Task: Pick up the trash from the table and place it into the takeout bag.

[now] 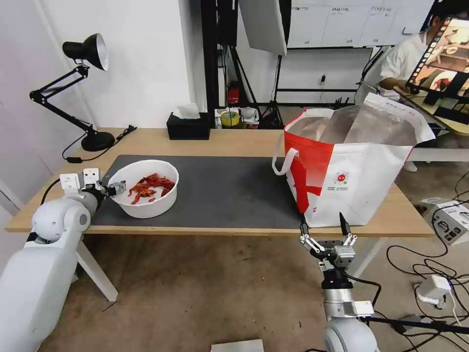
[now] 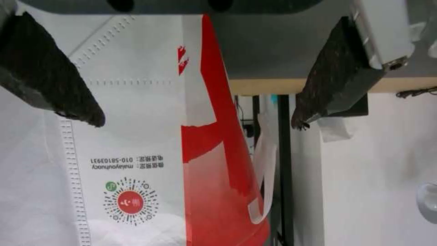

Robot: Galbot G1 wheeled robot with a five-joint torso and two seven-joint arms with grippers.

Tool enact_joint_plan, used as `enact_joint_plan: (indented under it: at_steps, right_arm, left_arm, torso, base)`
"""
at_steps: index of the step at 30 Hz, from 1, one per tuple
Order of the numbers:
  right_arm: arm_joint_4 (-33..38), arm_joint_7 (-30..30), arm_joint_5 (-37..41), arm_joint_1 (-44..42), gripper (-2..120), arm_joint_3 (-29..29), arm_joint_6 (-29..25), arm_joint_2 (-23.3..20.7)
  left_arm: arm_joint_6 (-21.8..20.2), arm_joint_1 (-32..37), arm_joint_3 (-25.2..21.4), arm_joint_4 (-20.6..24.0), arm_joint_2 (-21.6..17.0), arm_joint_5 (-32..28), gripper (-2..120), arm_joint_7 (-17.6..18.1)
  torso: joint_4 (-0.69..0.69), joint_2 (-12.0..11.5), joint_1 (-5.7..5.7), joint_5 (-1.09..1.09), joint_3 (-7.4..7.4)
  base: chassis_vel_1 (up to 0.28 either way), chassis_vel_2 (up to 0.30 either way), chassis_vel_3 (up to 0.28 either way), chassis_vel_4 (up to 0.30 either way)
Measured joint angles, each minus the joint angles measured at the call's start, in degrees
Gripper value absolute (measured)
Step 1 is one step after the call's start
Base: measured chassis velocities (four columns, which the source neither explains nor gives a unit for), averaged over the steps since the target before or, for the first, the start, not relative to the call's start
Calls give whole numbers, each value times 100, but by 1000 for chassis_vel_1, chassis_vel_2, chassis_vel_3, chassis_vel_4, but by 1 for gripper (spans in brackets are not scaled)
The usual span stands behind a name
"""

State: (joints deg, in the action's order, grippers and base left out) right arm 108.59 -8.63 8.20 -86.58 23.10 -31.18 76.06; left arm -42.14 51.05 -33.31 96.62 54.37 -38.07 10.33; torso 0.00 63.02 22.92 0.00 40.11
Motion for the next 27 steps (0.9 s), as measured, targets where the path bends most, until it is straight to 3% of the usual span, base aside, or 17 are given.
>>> enact_joint_plan:
  at_steps: [6,9,16,27]
  right_arm:
    - [-7,-17,0,32,100,-9,0,3]
    - [-14,-47,0,59,100,-19,0,2]
    - [-14,-87,0,84,100,-24,5,-20]
    - [-12,-89,3,87,100,-34,10,-30]
  left_arm:
    - [0,0,-9,12,-45,-13,38,1]
    - [0,4,-9,31,-48,-19,22,3]
    - [3,20,-11,53,-12,-27,0,7]
    - [4,11,-10,113,81,-115,0,82]
  torso:
    - [0,0,0,0,0]
    - [0,0,0,0,0]
    - [0,0,0,1,0]
    - [0,0,0,0,0]
  base:
    - [0,0,0,0]
    - [0,0,0,0]
    - [0,0,0,0]
    - [0,0,0,0]
